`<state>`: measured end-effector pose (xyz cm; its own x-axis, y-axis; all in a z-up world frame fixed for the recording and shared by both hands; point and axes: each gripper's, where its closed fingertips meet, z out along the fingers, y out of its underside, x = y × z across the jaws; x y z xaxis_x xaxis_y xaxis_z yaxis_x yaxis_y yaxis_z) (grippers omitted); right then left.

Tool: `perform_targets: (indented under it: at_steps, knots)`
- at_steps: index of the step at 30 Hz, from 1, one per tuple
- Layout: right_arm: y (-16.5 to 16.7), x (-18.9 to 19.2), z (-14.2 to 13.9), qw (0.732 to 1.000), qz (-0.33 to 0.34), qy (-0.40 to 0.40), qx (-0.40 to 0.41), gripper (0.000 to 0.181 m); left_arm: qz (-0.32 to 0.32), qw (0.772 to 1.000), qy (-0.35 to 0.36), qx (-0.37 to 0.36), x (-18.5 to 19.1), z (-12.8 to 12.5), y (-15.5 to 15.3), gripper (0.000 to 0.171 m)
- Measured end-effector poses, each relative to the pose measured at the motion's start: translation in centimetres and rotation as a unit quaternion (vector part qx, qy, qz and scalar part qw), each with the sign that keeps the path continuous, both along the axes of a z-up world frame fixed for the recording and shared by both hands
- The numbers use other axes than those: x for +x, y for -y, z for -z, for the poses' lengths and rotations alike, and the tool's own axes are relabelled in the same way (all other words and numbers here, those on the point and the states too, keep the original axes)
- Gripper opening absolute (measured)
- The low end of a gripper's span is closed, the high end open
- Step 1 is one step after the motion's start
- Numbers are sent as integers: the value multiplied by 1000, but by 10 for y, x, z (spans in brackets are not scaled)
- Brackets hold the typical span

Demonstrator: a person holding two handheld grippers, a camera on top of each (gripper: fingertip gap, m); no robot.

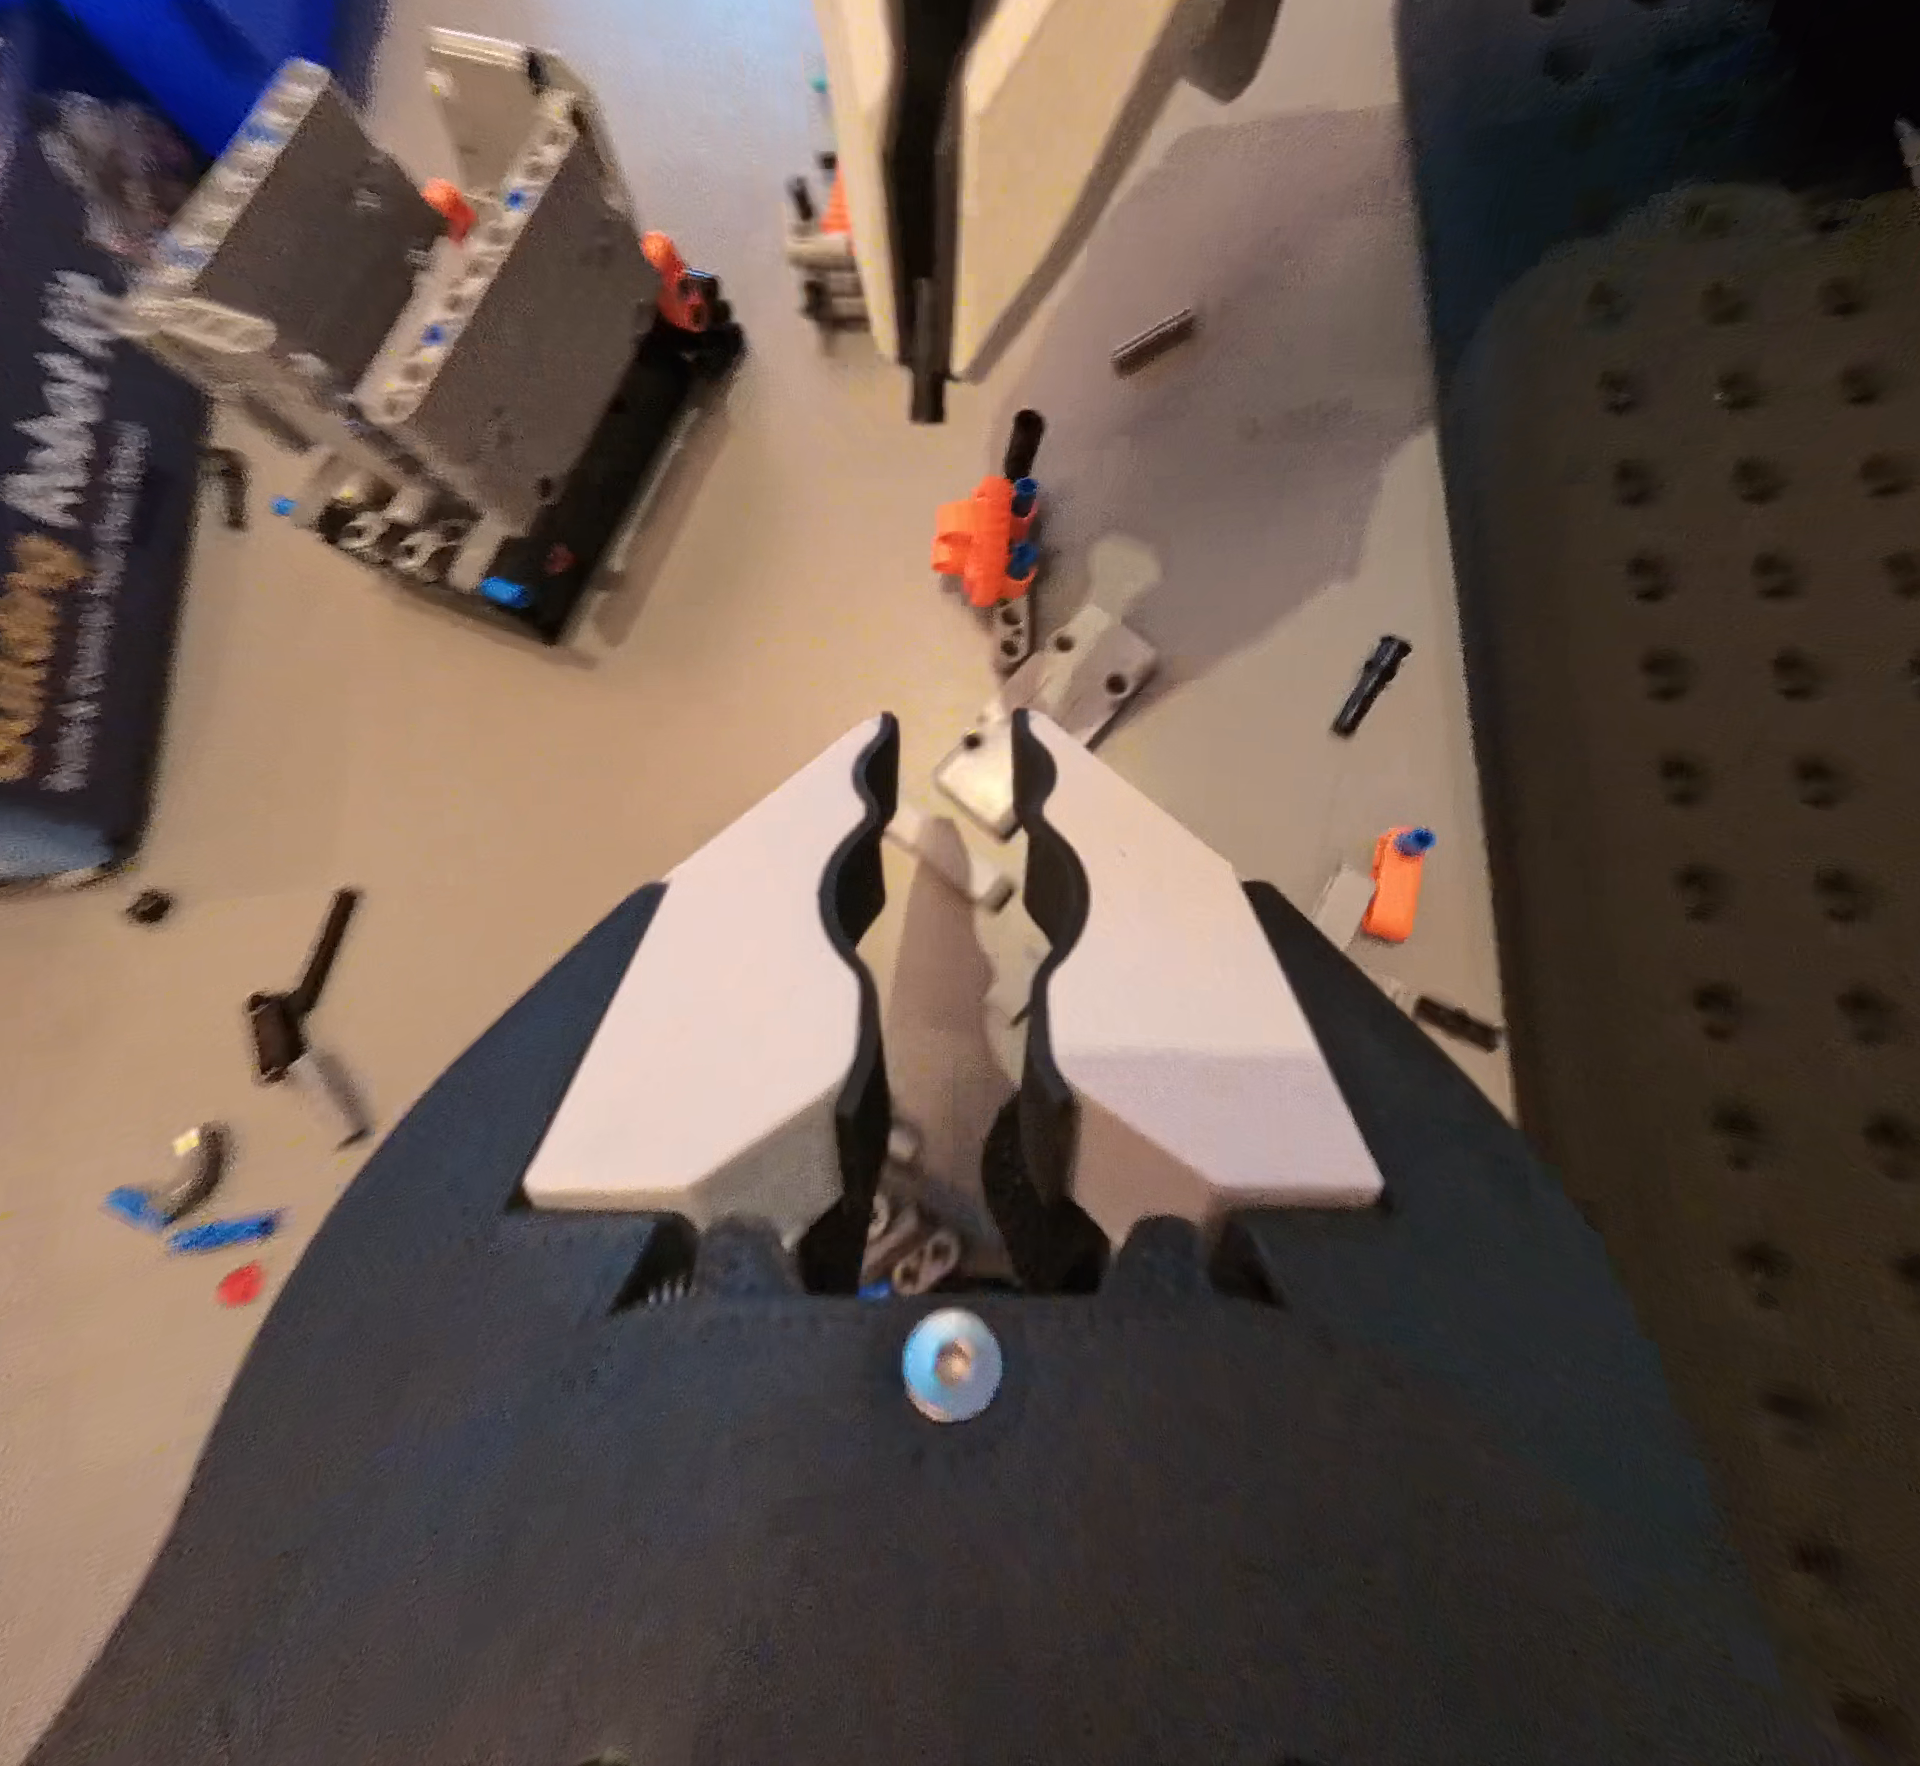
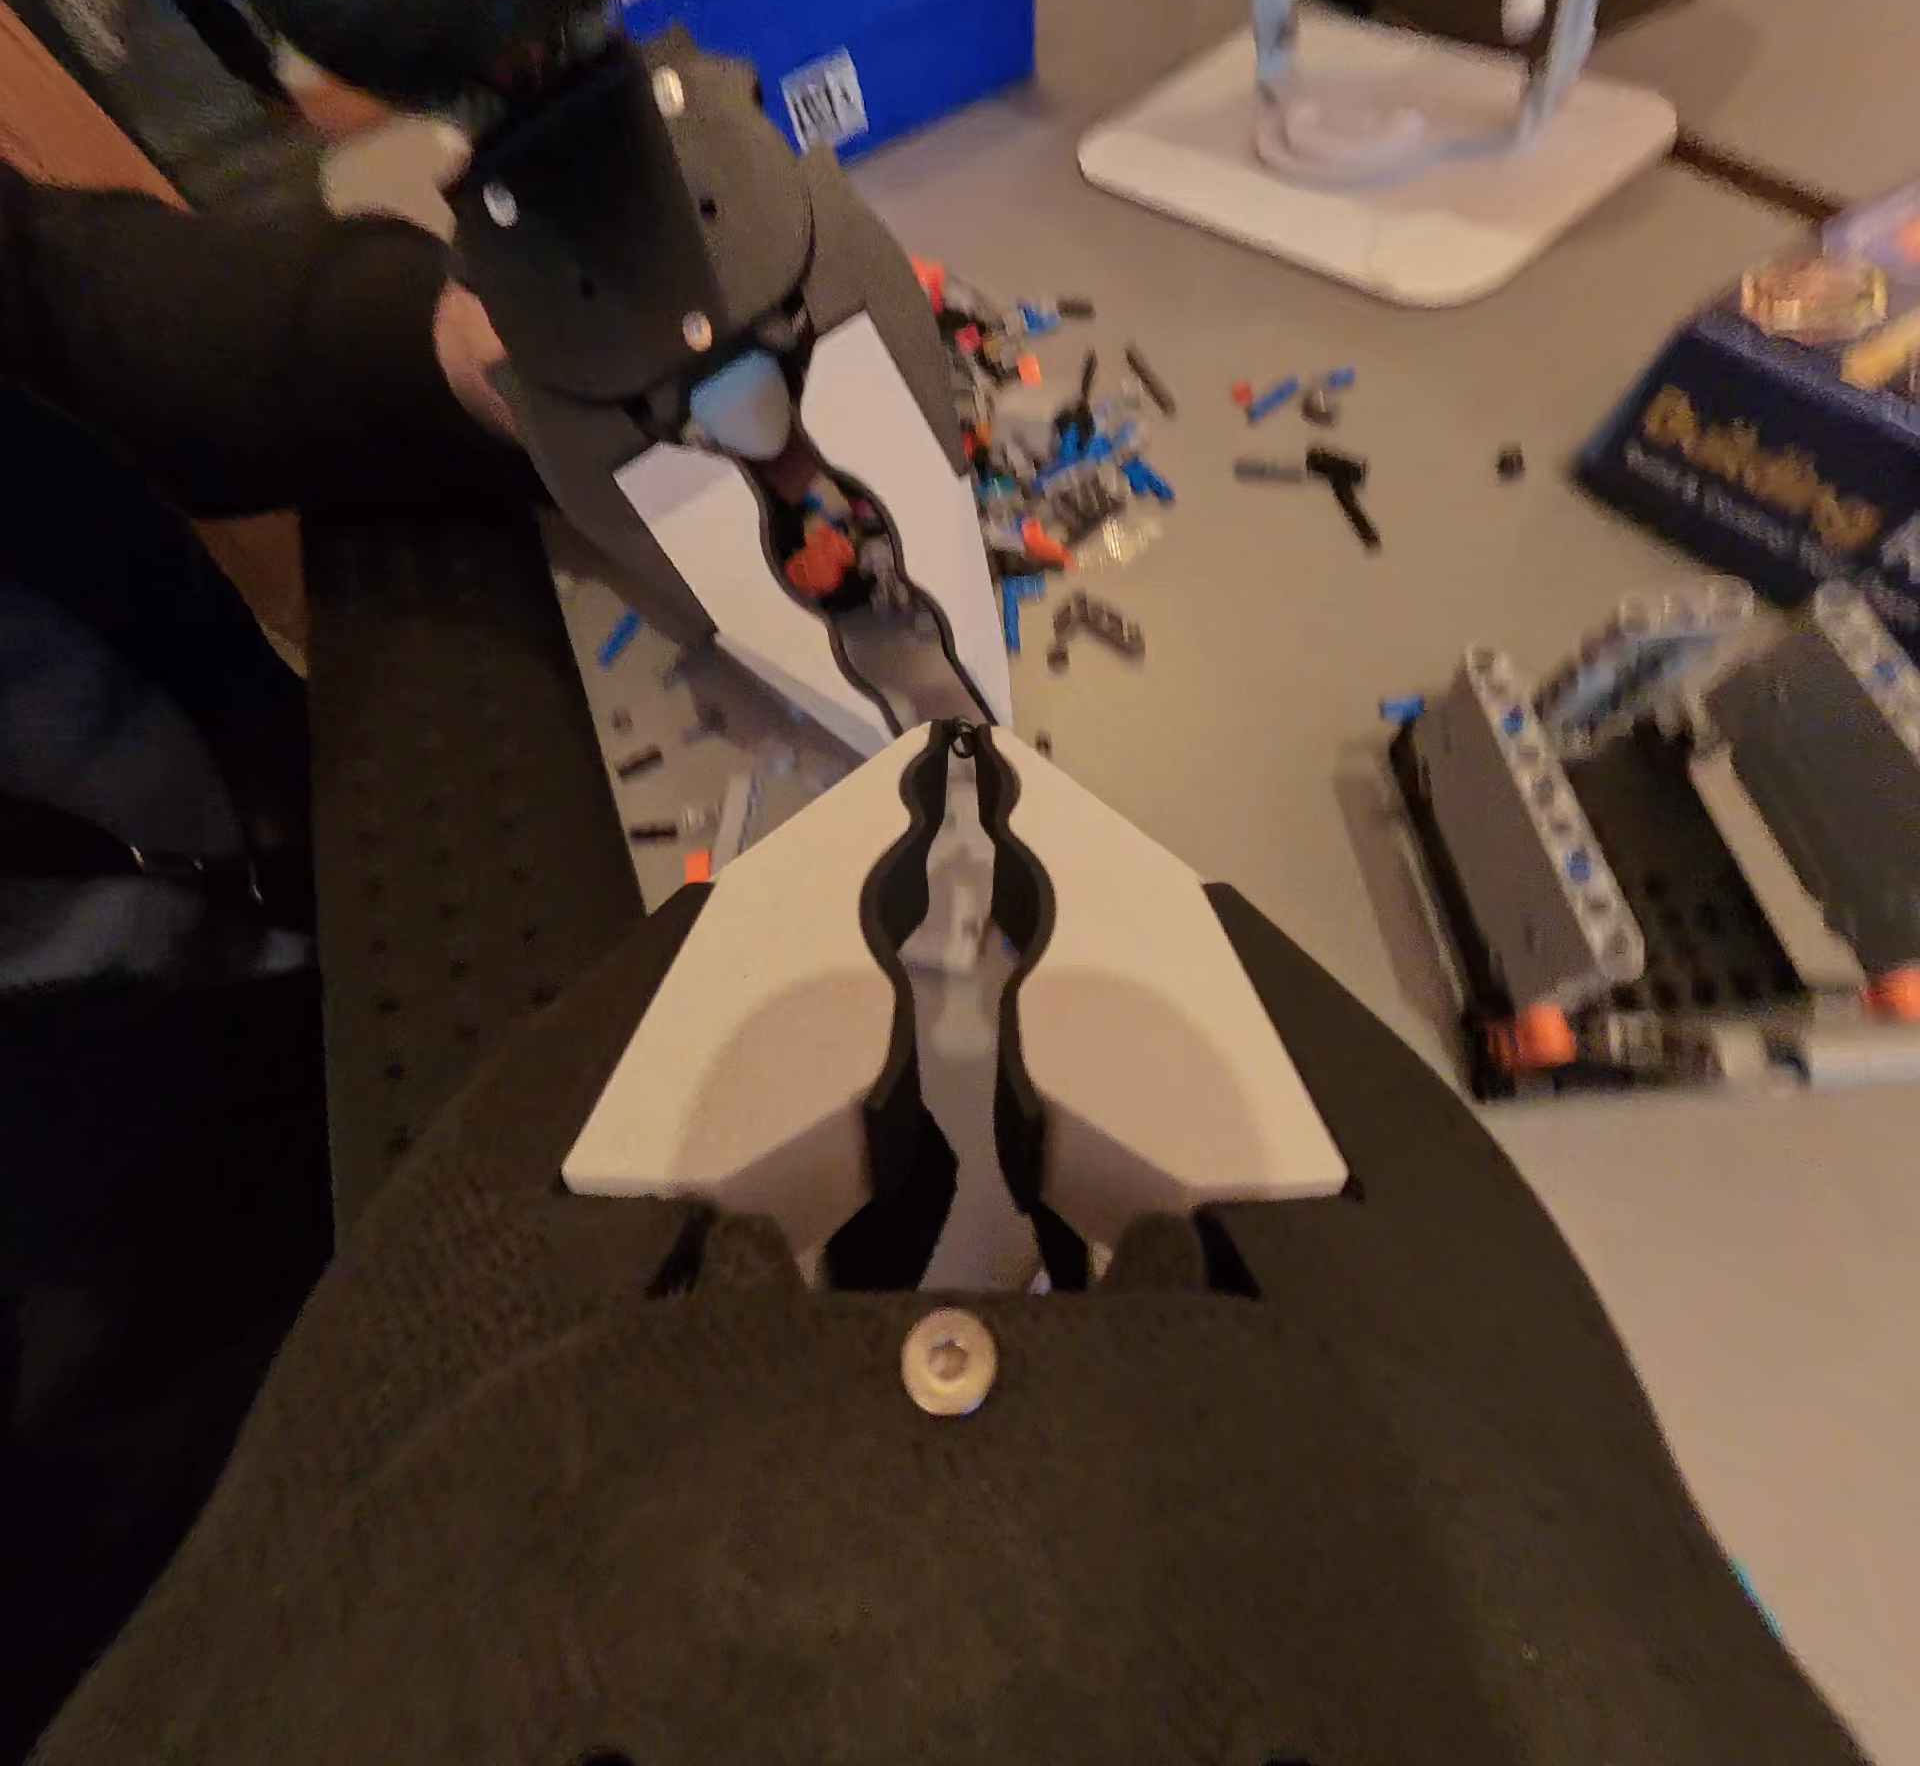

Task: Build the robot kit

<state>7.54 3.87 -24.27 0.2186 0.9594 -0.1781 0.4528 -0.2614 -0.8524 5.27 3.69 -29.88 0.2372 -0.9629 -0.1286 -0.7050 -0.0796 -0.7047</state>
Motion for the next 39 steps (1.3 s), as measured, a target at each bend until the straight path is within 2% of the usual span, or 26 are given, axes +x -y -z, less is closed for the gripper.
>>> perform_targets:
  at_steps: [4, 7, 12, 17, 21, 23, 27, 31, 39]
  knots:
    - [16, 35, 44, 995, 20, 93, -41, 3, 10, 998, -26, -56, 23, 23, 3, 21]
    - [8, 47, 65, 989, 50, 127, -58, 3, 16, 995, -35, -92, 33, 34, 7, 23]
    - [-7, 40, 73, 989, 59, 124, -52, 3, 15, 990, -18, -140, 40, 34, 13, 24]
    - [-17, 31, 81, 988, 53, 141, -41, 3, 48, 983, 2, -178, 53, 35, 31, 31]
    - [-16, 34, 74, 990, 55, 129, -30, 3, 49, 988, 7, -148, 44, 27, 23, 29]
    - [-11, 36, 69, 991, 47, 122, -16, 3, 40, 992, 24, -118, 41, 16, 12, 27]
    - [-2, 36, 69, 991, 27, 133, -3, 3, 38, 999, 16, -30, 39, 4, -4, 35]
    - [-1, 36, 78, 989, 21, 150, -4, 3, 52, 998, -36, 3, 43, 19, -10, 45]
    - [0, 39, 85, 984, 8, 180, 5, 3, 64, 995, -69, 13, 48, 38, -11, 34]
